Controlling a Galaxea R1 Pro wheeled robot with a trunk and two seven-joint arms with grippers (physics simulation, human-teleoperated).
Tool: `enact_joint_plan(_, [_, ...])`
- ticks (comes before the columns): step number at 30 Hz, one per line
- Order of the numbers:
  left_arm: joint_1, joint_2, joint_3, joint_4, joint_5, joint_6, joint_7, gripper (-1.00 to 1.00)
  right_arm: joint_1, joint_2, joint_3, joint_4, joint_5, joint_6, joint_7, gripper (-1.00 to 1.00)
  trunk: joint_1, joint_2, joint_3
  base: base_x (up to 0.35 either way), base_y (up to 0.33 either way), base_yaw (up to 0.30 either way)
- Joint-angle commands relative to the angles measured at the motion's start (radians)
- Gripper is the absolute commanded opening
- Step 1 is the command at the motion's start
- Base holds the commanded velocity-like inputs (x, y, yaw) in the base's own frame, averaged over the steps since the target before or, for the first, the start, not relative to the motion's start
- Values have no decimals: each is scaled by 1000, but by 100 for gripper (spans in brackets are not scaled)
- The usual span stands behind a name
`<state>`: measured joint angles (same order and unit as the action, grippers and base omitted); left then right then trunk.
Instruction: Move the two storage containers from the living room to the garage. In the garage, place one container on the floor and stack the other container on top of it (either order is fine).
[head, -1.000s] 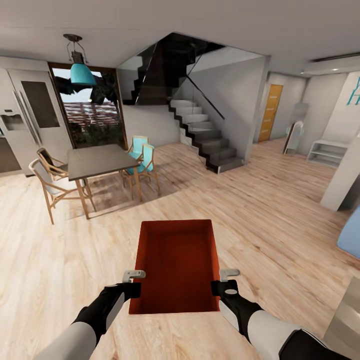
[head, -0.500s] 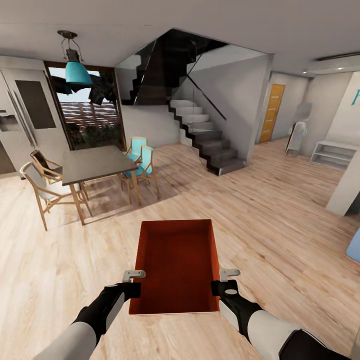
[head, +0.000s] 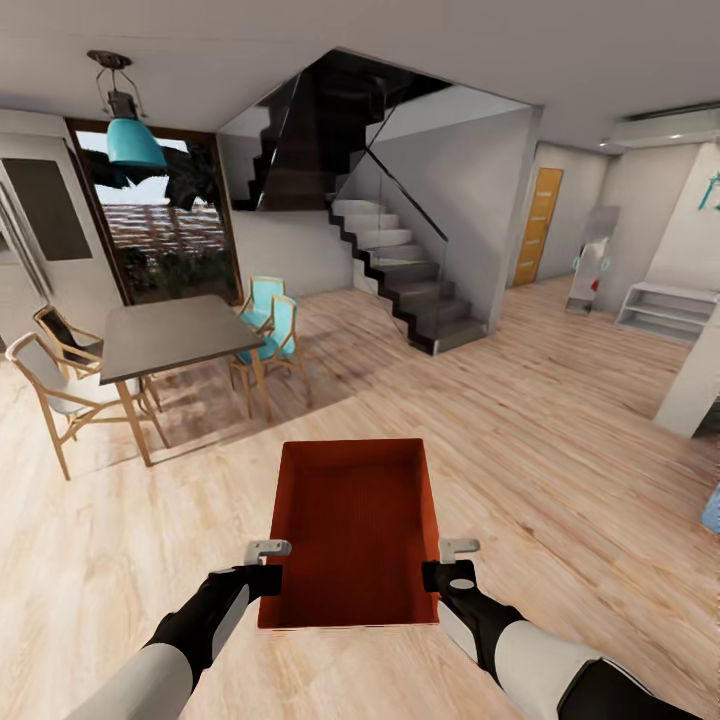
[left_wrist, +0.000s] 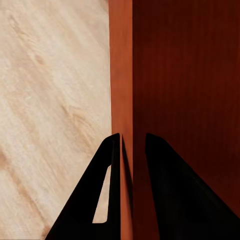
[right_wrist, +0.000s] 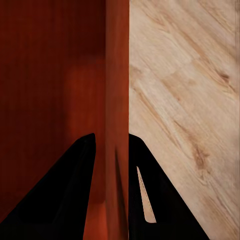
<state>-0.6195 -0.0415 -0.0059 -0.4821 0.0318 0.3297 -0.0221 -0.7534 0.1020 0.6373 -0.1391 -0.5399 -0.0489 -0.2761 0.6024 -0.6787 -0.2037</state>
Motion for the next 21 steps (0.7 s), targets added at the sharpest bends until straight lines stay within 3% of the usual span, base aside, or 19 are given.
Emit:
enact_joint_plan(1, [0, 0, 8, -3, 0, 6, 4, -100, -1, 0, -28, 2, -4, -7, -30, -100, 1, -1, -1, 321, 0, -207])
enact_joint_plan(21, [0, 0, 8, -3, 0, 6, 4, -100, -1, 1, -29, 1, -5, -8, -31, -100, 1, -1, -1, 321, 0, -238])
